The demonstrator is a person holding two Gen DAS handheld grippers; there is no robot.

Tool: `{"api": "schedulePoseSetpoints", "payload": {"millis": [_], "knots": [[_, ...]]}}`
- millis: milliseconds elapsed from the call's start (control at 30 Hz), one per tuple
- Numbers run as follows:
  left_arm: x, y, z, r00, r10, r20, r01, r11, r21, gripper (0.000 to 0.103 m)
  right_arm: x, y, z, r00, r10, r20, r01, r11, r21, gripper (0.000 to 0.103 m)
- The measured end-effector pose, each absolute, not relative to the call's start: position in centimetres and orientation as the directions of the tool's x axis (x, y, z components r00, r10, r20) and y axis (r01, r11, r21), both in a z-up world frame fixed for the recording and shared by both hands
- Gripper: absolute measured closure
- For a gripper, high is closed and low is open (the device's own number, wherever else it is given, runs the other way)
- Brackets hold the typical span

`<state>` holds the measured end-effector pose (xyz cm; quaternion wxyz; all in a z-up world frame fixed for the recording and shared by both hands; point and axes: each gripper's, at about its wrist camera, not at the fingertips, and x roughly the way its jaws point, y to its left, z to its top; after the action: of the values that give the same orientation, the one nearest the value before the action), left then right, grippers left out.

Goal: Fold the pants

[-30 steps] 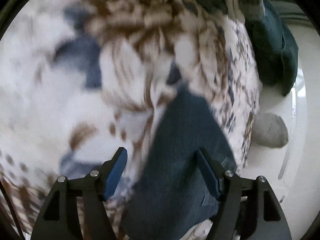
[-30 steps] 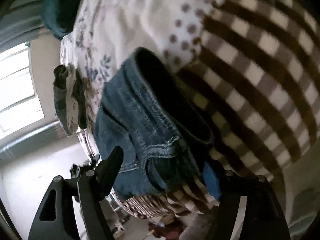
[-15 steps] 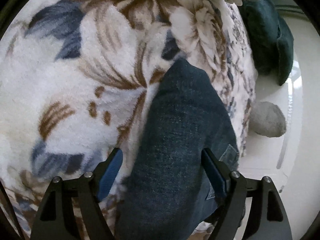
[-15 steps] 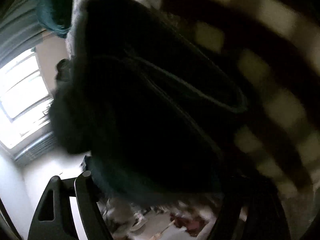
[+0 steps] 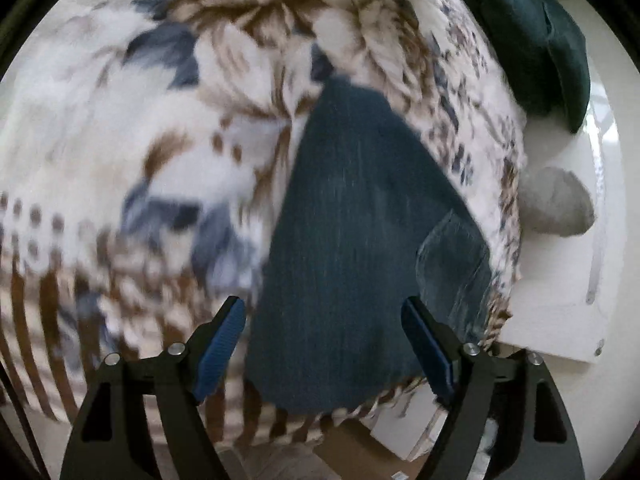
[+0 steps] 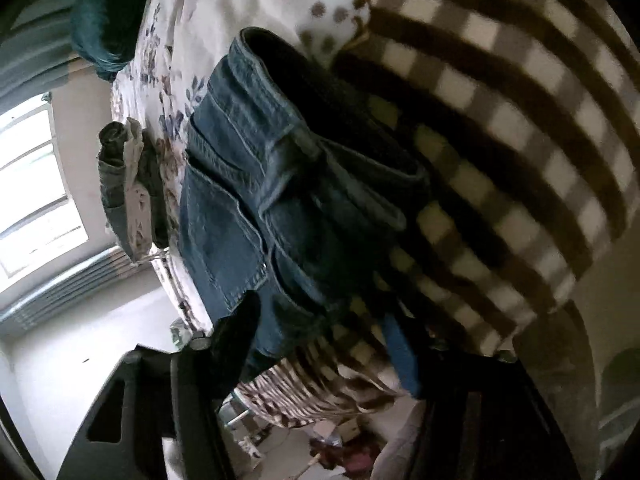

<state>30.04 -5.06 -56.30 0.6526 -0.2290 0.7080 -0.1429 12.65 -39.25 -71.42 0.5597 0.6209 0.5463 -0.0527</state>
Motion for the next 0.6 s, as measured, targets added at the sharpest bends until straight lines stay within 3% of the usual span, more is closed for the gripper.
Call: {"api": "schedulePoseSetpoints", "payload": {"millis": [33, 133, 233, 333, 400, 433, 467, 533, 600], "knots": [[29.5, -5.9, -56.7, -0.046, -0.476, -0.878, -0.113, 0.876, -0.469, 0.026, 12.8, -39.2, -71.0, 0.393, 0.598, -0.699, 0.741, 0.244, 0.626, 0.081], [28.9, -7.1, -58.6, -0.071, -0.419, -0.905, -0.104, 0.906, -0.411, 0.031, 13.8, -39.5, -69.4, 0.368, 0.512, -0.776, 0.739, 0.345, 0.578, 0.084], [29.0, -7.5, -59.7, -0.082, -0.427, -0.901, -0.117, 0.902, -0.416, 0.03, 15.5, -40.7, -69.1, 0.35, 0.475, -0.807, 0.752, 0.371, 0.544, 0.085], [29.5, -7.3, -59.4, -0.085, -0.43, -0.899, -0.128, 0.899, -0.418, 0.03, 15.8, -41.6, -70.8, 0.306, 0.553, -0.775, 0.753, 0.358, 0.552, 0.082], [29.7, -7.0, -58.5, -0.08, -0.451, -0.889, -0.148, 0.887, -0.437, 0.03, 15.2, -42.1, -71.0, 0.324, 0.59, -0.74, 0.743, 0.326, 0.585, 0.063], [29.7, -6.5, -57.7, -0.062, -0.461, -0.885, -0.162, 0.88, -0.447, 0.03, 14.8, -42.4, -70.8, 0.328, 0.596, -0.733, 0.741, 0.319, 0.591, 0.033], [29.8, -6.2, -57.2, -0.043, -0.467, -0.883, -0.171, 0.875, -0.454, 0.03, 14.2, -42.5, -70.6, 0.349, 0.6, -0.72, 0.735, 0.301, 0.608, 0.012], [30.2, -5.1, -56.1, 0.017, -0.473, -0.881, -0.188, 0.864, -0.467, 0.029, 13.1, -42.4, -70.6, 0.409, 0.619, -0.67, 0.71, 0.245, 0.66, 0.012], [30.9, -4.3, -56.3, 0.074, -0.499, -0.864, -0.206, 0.84, -0.503, 0.022, 12.9, -41.7, -71.6, 0.416, 0.653, -0.633, 0.698, 0.216, 0.682, 0.012]]}}
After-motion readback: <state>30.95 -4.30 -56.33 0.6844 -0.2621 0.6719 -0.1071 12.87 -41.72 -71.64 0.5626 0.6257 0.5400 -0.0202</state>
